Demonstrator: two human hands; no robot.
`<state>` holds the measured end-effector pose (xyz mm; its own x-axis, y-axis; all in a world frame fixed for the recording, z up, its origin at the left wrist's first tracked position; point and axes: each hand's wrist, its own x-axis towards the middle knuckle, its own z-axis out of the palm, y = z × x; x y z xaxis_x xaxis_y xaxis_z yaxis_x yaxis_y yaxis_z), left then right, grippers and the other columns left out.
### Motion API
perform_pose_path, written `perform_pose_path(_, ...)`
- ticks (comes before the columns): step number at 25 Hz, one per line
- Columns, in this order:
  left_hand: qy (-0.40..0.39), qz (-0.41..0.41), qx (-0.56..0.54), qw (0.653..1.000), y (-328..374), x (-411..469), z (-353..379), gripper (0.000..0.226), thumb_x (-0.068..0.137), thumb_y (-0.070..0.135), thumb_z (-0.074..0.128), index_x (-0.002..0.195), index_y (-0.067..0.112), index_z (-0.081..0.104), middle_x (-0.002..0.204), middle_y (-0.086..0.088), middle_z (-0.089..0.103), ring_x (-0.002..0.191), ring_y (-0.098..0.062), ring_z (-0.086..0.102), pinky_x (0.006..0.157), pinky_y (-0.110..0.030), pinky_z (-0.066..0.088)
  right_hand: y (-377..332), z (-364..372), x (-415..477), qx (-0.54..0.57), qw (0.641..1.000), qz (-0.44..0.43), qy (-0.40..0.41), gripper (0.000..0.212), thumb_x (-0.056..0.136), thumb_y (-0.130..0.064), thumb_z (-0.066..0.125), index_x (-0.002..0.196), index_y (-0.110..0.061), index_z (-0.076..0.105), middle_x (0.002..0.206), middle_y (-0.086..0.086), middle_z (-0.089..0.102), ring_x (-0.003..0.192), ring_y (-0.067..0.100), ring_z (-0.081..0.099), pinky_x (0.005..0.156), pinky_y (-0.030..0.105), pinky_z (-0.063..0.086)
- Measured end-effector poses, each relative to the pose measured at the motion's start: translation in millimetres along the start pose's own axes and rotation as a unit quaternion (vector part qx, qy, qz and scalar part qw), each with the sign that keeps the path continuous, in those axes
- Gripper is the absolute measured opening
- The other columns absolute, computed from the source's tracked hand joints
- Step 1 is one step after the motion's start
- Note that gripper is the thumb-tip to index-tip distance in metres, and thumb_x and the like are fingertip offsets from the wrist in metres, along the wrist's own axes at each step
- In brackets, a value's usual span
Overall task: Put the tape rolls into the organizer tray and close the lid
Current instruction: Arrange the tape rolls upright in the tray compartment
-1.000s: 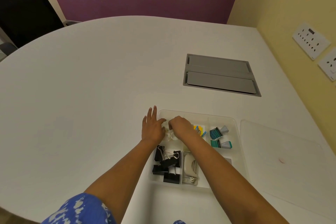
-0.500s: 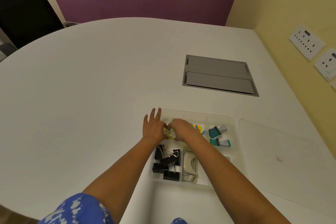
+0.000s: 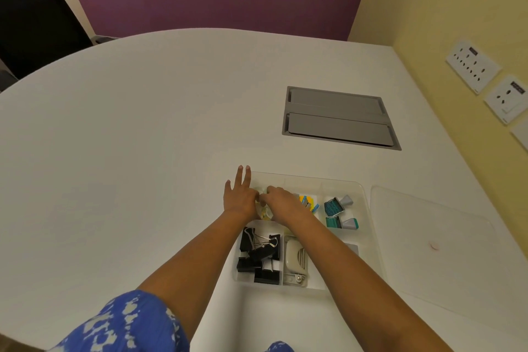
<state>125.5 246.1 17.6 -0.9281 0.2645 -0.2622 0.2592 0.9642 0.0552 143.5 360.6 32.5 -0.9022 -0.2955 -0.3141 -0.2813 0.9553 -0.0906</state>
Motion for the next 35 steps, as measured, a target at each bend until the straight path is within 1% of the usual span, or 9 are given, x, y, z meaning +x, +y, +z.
perform_pose_path(4, -0.019, 0.0, -0.017, 1.0, -1, 2, -2, 0.055, 0.078, 0.053, 0.065, 0.125, 0.027, 0.056, 0.159, -0.008, -0.015, 0.147, -0.027, -0.017, 0.12, -0.048, 0.007, 6, -4, 4, 0.049, 0.999, 0.021, -0.01, 0.044, 0.085, -0.001, 0.062, 0.127, -0.01, 0.054, 0.126, 0.016, 0.053, 0.117, 0.031, 0.053, 0.095, 0.037, 0.046)
perform_pose_path(6, -0.029, -0.003, -0.027, 0.999, -3, 3, -3, 0.064, 0.075, 0.053, 0.068, 0.131, 0.028, 0.049, 0.159, -0.008, -0.014, 0.147, -0.026, -0.016, 0.119, -0.047, 0.008, 13, -7, 6, 0.092, 0.993, 0.057, 0.048, 0.043, 0.086, 0.003, 0.058, 0.127, -0.01, 0.054, 0.126, 0.015, 0.054, 0.116, 0.031, 0.053, 0.093, 0.038, 0.047)
perform_pose_path(8, -0.018, -0.003, -0.044, 0.999, -5, 4, -5, 0.06, 0.079, 0.049, 0.066, 0.132, 0.028, 0.047, 0.16, -0.009, -0.01, 0.148, -0.026, -0.013, 0.119, -0.046, 0.009, 20, -8, 10, 0.1, 0.988, 0.079, 0.087, 0.043, 0.086, 0.005, 0.057, 0.127, -0.01, 0.054, 0.127, 0.015, 0.052, 0.116, 0.031, 0.051, 0.091, 0.039, 0.048)
perform_pose_path(11, 0.024, -0.002, -0.075, 0.997, -5, 6, -5, 0.043, 0.089, 0.039, 0.056, 0.131, 0.028, 0.05, 0.16, -0.009, -0.006, 0.148, -0.026, -0.01, 0.12, -0.045, 0.009, 24, -8, 15, 0.076, 0.991, 0.076, 0.081, 0.046, 0.086, 0.004, 0.057, 0.129, -0.01, 0.053, 0.129, 0.015, 0.05, 0.118, 0.031, 0.049, 0.09, 0.039, 0.049)
perform_pose_path(13, 0.047, 0.003, -0.068, 0.997, -2, 9, -4, 0.039, 0.092, 0.033, 0.053, 0.131, 0.027, 0.05, 0.16, -0.009, -0.005, 0.148, -0.026, -0.009, 0.12, -0.044, 0.009, 22, -6, 19, 0.05, 0.994, 0.067, 0.076, 0.046, 0.087, 0.002, 0.058, 0.131, -0.011, 0.052, 0.129, 0.015, 0.051, 0.118, 0.031, 0.05, 0.089, 0.038, 0.049)
perform_pose_path(16, 0.046, 0.007, -0.052, 0.998, 1, 16, -2, 0.042, 0.091, 0.038, 0.054, 0.132, 0.026, 0.05, 0.16, -0.009, -0.007, 0.148, -0.026, -0.01, 0.12, -0.044, 0.008, 20, -3, 23, -0.002, 0.996, 0.046, 0.075, 0.044, 0.089, -0.001, 0.055, 0.132, -0.011, 0.052, 0.126, 0.015, 0.054, 0.115, 0.031, 0.051, 0.09, 0.037, 0.047)
perform_pose_path(27, -0.001, 0.012, -0.01, 1.0, -8, 23, 2, 0.055, 0.084, 0.055, 0.056, 0.134, 0.036, 0.045, 0.159, -0.008, -0.015, 0.147, -0.028, -0.016, 0.12, -0.049, 0.005, 22, 5, 26, -0.059, 0.997, 0.023, 0.052, 0.042, 0.092, -0.009, 0.051, 0.133, -0.016, 0.05, 0.126, 0.015, 0.052, 0.117, 0.031, 0.049, 0.092, 0.037, 0.042)
perform_pose_path(31, 0.009, 0.012, -0.02, 1.0, -8, 19, 5, 0.056, 0.085, 0.054, 0.055, 0.136, 0.034, 0.043, 0.16, -0.007, -0.013, 0.147, -0.027, -0.015, 0.12, -0.047, 0.005, 19, 3, 21, -0.002, 0.997, 0.025, 0.071, 0.045, 0.088, -0.006, 0.056, 0.132, -0.014, 0.048, 0.125, 0.013, 0.053, 0.116, 0.03, 0.05, 0.092, 0.038, 0.043)
perform_pose_path(35, 0.032, 0.011, -0.047, 0.998, -8, 12, 7, 0.045, 0.086, 0.044, 0.06, 0.128, 0.033, 0.052, 0.161, -0.006, -0.007, 0.148, -0.025, -0.01, 0.12, -0.045, 0.007, 23, -5, 12, 0.039, 0.998, 0.009, 0.051, 0.03, 0.086, -0.009, 0.06, 0.115, -0.017, 0.062, 0.117, 0.01, 0.06, 0.109, 0.028, 0.056, 0.09, 0.036, 0.043)
